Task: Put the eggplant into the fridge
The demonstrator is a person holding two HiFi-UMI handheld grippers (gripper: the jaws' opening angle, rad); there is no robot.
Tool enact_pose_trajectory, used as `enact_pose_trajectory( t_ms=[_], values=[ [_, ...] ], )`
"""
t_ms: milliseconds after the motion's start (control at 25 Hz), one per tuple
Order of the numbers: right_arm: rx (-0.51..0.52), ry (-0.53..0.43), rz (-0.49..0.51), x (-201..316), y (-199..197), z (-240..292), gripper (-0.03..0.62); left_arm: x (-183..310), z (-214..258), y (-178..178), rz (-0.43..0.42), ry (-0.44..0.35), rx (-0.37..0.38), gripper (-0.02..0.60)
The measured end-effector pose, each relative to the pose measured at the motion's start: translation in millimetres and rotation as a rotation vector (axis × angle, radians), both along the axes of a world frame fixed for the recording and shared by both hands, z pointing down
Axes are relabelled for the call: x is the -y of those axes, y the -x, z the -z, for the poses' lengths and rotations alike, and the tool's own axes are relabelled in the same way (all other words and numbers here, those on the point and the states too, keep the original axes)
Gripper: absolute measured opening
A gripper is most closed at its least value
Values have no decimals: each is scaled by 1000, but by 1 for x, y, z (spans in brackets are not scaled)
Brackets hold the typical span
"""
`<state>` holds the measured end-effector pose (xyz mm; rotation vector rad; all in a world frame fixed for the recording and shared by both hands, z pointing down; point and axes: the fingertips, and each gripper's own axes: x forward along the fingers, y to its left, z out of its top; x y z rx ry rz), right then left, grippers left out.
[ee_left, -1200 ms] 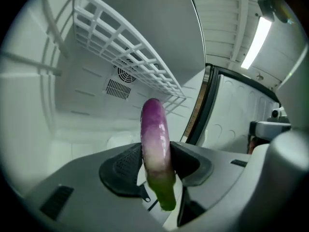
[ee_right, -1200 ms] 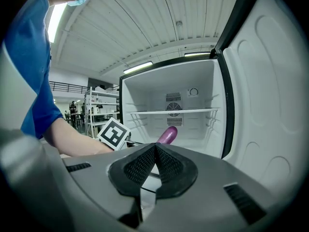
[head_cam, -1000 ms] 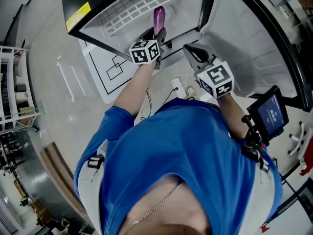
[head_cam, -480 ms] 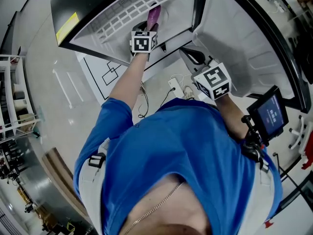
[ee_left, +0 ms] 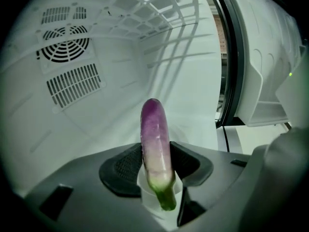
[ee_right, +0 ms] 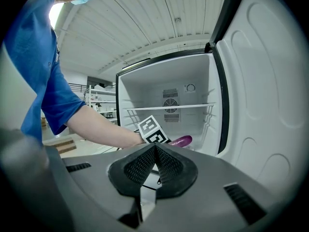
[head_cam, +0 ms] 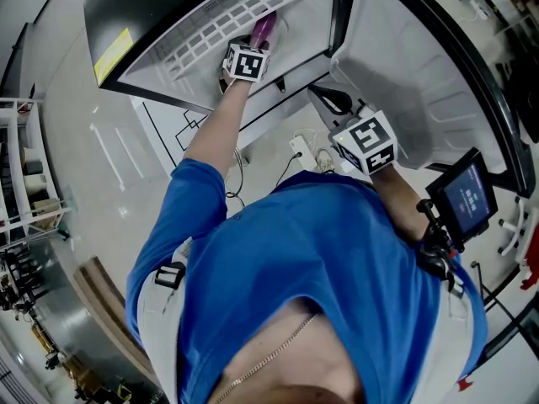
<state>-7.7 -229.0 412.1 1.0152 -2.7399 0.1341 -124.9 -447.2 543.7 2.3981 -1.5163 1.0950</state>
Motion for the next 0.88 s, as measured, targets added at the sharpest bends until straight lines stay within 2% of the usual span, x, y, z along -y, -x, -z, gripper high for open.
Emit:
enact_pose_trajectory(
  t_ms=[80,400,880],
  values=[
    [-3,2,3,-1,1,0,0,2,-4,-3,-14,25,30,190],
    [0,5,-10,0,-1,-2,0,3,-24,-7,-32,127,58,190],
    [5,4,-25,3,-6,1,0,3,-31,-5,-17,151,43,190]
  ],
)
